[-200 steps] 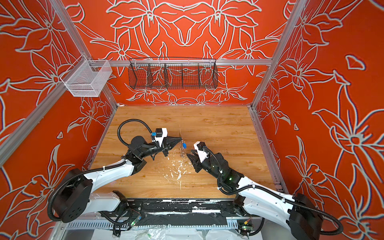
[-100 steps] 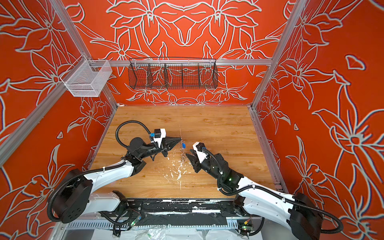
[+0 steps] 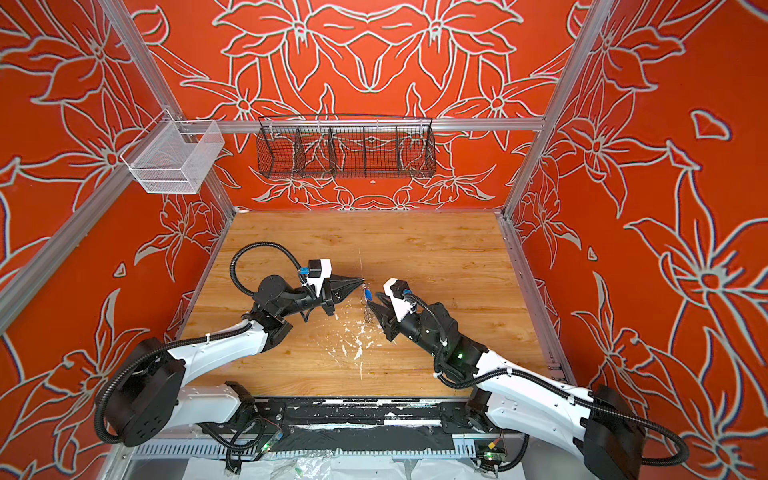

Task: Put the keys on the keyring

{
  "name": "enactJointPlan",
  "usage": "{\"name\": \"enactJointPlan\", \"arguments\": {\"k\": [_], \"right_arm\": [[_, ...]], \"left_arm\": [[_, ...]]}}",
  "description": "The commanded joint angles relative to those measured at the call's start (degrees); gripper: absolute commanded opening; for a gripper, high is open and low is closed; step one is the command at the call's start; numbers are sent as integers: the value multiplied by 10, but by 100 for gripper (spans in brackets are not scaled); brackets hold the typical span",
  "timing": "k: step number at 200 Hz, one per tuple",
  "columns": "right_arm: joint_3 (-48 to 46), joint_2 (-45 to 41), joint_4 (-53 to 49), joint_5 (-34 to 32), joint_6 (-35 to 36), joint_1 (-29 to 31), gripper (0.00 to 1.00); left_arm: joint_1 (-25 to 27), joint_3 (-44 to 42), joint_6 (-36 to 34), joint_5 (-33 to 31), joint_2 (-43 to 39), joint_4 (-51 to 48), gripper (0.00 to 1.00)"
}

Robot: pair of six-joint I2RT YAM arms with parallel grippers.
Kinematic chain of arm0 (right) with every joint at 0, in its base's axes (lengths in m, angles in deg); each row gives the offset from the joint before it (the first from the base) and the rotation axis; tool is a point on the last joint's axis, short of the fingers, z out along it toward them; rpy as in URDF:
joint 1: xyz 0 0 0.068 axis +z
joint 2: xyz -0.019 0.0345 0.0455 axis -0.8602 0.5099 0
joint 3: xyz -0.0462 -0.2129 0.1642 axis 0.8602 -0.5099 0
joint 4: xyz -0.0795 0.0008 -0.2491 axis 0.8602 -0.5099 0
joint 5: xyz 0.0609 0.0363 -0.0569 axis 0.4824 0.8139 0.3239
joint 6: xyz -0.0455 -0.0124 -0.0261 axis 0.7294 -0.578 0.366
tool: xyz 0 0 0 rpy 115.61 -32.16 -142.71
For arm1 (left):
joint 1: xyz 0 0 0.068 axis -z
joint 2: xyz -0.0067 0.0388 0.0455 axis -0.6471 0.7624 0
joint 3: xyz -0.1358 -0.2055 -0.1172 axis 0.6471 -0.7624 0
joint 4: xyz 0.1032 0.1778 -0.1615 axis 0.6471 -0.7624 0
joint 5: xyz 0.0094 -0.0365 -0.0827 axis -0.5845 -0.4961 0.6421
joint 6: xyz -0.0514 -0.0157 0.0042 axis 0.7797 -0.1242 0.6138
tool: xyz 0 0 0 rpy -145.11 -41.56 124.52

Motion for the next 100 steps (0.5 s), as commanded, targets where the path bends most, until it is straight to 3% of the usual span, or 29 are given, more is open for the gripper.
{"name": "enactJointPlan", "arguments": {"k": [1, 100], "right_arm": [[29, 12, -6, -21, 11, 3, 32], [56, 58, 12, -20, 37, 4, 32]], "left_arm": [[-3, 13, 6, 22, 0, 39, 0], [-2, 19, 20, 36, 9, 47, 0]]}}
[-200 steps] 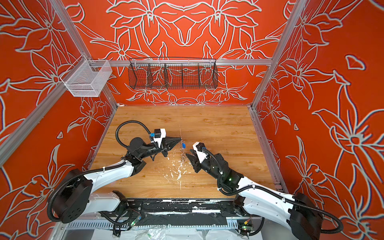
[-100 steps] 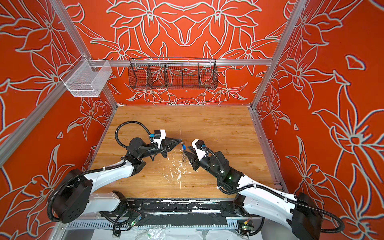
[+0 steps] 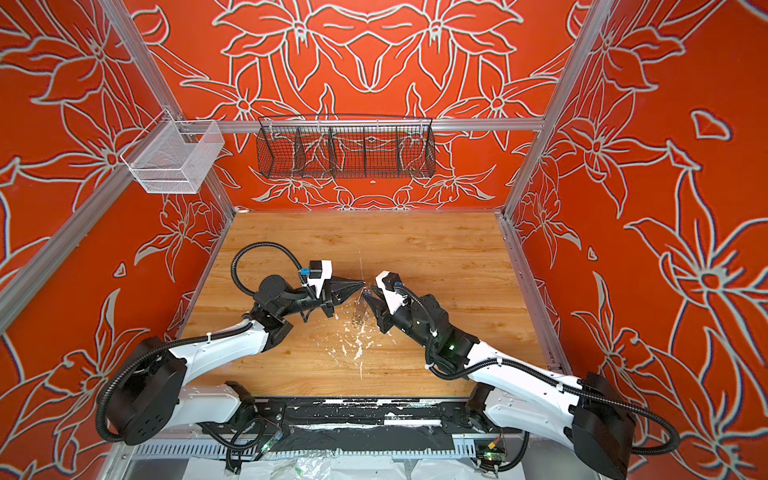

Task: Put the keys on the keyring

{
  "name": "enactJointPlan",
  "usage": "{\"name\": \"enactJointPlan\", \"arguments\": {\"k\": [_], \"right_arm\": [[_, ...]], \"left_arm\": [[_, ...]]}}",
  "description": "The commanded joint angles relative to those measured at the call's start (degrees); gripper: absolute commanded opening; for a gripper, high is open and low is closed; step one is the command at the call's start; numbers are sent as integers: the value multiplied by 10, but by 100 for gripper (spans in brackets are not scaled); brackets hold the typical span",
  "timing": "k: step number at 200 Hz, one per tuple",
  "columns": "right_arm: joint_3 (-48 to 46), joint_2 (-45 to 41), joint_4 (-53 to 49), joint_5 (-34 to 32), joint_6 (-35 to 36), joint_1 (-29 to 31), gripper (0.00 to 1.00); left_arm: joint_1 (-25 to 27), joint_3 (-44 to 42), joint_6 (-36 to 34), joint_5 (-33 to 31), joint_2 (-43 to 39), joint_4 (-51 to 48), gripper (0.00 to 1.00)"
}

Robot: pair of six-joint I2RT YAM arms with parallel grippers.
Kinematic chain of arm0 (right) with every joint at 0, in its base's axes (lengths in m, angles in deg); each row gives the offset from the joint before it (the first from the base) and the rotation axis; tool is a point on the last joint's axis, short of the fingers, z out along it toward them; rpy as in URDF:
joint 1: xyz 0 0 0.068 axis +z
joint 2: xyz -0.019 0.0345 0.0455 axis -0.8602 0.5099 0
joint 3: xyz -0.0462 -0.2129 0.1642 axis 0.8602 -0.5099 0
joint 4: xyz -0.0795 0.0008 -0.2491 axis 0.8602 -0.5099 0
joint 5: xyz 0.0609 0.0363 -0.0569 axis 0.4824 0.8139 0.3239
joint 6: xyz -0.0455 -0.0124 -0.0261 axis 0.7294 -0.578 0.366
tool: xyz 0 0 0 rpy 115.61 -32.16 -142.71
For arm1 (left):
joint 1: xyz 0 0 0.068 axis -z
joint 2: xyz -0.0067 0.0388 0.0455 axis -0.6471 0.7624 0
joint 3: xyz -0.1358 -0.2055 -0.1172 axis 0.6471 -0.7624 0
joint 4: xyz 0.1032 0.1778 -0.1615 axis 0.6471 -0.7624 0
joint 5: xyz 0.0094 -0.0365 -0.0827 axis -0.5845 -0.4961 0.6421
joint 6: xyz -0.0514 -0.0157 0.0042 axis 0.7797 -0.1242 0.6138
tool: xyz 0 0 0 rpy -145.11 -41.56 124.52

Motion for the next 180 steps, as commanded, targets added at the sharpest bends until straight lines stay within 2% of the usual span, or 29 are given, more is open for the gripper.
{"name": "enactJointPlan", "arguments": {"k": [1, 64, 114, 180], "right_arm": [[20, 5, 16, -13, 21, 5, 32], [23, 23, 41, -48, 38, 9, 32], [31, 31, 50, -74, 51, 17, 33], [42, 43, 50, -126, 66, 30, 34]], "left_arm": [[-2, 18, 9, 14, 4, 41, 0], [-2, 23, 20, 7, 5, 30, 0], [-1, 33, 38, -29, 14, 4, 0], [-1, 35, 42, -31, 20, 7, 0]]}}
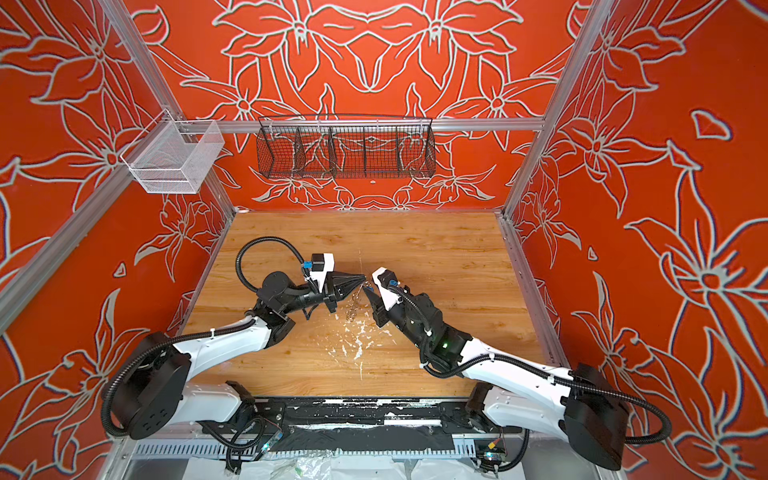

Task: Put the keys on the keyring

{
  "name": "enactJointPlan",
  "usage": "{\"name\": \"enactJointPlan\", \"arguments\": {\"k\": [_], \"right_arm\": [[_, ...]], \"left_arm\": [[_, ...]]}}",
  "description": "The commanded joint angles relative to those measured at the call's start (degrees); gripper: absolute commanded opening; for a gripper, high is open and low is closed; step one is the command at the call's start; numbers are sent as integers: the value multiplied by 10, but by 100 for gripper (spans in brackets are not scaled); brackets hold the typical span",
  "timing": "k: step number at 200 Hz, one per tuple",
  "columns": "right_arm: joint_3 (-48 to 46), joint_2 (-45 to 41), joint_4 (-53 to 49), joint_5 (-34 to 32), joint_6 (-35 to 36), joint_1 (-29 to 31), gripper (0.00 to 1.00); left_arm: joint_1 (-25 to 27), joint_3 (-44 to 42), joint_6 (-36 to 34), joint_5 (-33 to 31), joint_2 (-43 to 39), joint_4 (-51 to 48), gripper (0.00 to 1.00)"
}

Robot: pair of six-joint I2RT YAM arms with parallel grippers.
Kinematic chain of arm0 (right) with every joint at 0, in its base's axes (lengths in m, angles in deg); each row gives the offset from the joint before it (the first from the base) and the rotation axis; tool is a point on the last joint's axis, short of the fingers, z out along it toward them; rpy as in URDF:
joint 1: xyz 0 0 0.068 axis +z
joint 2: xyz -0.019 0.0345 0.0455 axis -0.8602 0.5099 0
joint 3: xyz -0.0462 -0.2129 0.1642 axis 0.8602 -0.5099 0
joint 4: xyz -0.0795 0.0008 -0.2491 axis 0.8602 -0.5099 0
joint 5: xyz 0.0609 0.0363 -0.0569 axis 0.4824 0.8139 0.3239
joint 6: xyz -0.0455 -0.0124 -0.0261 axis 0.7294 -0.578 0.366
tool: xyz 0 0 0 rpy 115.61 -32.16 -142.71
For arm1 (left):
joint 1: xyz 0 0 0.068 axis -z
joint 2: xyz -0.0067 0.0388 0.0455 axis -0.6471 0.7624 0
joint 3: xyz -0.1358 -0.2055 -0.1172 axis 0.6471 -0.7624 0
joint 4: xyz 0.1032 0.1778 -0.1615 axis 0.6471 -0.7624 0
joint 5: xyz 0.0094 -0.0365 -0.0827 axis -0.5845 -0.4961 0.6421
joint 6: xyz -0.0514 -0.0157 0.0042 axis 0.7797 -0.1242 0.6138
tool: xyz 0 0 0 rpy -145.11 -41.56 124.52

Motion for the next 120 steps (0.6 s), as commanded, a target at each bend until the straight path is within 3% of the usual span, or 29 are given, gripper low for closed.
{"name": "enactJointPlan", "arguments": {"k": [1, 120], "right_arm": [[24, 10, 18, -29, 21, 8, 34], [37, 34, 22, -67, 42, 20, 27]], "left_arm": [[-1, 18, 8, 1, 2, 20, 0], [-1, 14, 13, -10, 5, 25, 0]]}}
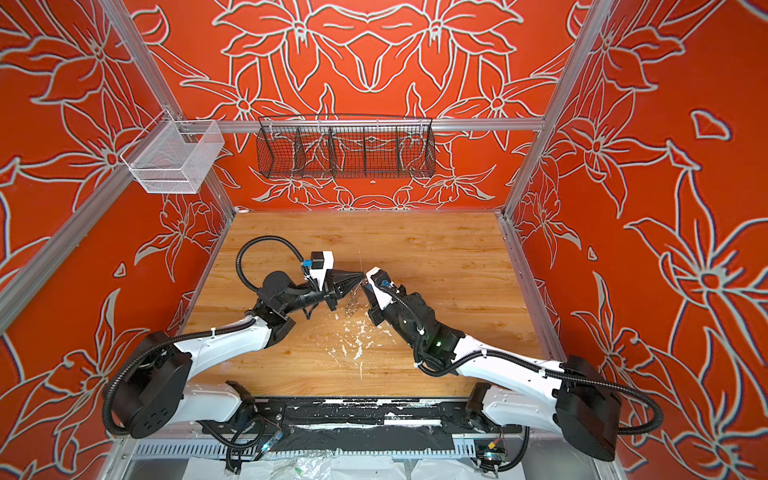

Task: Put the keys on the keyring

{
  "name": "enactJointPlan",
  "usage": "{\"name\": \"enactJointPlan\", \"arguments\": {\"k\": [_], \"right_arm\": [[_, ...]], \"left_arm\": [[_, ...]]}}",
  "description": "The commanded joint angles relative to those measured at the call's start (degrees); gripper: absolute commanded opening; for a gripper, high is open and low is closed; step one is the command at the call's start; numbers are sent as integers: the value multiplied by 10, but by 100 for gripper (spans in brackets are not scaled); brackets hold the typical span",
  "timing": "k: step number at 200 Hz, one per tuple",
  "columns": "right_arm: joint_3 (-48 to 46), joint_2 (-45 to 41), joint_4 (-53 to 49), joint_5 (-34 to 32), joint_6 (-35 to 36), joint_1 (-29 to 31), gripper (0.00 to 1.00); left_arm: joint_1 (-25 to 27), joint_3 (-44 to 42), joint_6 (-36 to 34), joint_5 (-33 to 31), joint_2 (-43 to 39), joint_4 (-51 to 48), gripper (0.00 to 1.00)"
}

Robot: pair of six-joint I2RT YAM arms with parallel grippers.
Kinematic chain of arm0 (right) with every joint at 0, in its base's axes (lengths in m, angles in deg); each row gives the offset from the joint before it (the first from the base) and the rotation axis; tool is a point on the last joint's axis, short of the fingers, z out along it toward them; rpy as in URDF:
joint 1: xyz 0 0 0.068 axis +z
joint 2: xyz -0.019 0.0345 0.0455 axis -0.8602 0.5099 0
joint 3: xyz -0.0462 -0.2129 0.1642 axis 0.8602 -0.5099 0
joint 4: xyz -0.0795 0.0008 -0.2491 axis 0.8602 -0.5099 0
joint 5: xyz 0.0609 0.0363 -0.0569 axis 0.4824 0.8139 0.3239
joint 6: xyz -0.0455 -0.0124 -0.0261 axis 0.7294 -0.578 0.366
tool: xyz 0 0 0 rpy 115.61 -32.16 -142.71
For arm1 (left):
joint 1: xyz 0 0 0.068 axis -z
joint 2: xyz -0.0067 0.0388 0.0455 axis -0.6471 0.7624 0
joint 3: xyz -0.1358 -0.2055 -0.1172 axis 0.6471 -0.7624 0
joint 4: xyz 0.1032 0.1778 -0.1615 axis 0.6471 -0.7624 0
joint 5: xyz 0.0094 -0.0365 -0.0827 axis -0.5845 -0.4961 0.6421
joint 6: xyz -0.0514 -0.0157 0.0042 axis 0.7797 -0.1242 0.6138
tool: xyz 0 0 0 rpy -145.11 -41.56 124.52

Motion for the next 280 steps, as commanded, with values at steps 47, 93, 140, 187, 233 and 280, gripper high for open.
{"name": "enactJointPlan", "arguments": {"k": [47, 93, 140, 187, 233, 280], "right_arm": [[17, 2, 13, -30, 17, 6, 6], [14, -1, 6, -24, 22, 6, 0], [19, -17, -28, -30, 40, 6, 0], [22, -35, -64, -41, 70, 6, 0], [27, -50, -116, -43, 121, 6, 0], [11, -69, -158, -45, 121, 5, 0]], "left_arm": [[1, 12, 5, 6, 2, 30, 0], [1, 8, 5, -3, 2, 35, 0], [1, 8, 11, -32, 5, 29, 34], [1, 10, -12, -50, -11, -9, 40], [-1, 119, -220, 52, -47, -325, 38], [-8, 92, -206, 59, -62, -278, 39]]}}
